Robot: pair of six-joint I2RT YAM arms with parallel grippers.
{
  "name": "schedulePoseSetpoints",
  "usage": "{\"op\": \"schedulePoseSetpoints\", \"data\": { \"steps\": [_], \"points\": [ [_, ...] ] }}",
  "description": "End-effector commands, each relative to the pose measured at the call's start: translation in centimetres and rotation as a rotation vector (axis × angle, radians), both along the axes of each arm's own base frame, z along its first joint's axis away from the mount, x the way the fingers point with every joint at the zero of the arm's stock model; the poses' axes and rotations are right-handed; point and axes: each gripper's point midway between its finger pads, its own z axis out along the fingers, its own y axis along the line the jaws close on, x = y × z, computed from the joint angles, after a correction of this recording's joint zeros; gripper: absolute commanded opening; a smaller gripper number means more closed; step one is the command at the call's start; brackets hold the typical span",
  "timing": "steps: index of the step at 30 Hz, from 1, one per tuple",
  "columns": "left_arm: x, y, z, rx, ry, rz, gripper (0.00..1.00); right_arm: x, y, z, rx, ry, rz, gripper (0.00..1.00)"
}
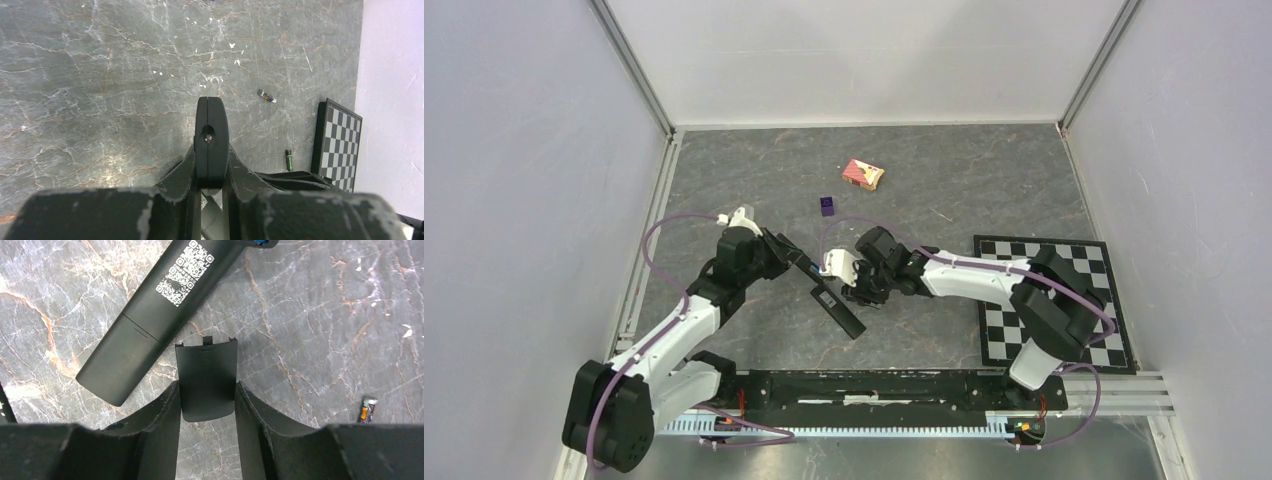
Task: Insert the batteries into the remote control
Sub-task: Pick up the battery cover at the center of the board, then load the battery cover into the remote control.
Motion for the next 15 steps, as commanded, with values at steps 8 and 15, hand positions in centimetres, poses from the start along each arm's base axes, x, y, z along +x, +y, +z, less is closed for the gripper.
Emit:
{"op": "schedulePoseSetpoints", "data": {
  "steps": [8, 15],
  "points": [
    [1.1, -3.3, 0.0, -0.111, -0.101, -0.119, 0.02, 1.4, 0.4, 2.9, 0.132, -0.026, -0.149, 0.43],
    [0.8, -5.2, -0.4, -0.156, -0.112, -0.157, 0.02, 1.7, 0.7, 3.7, 0.204, -0.010, -0.245, 0.43]
  ]
}}
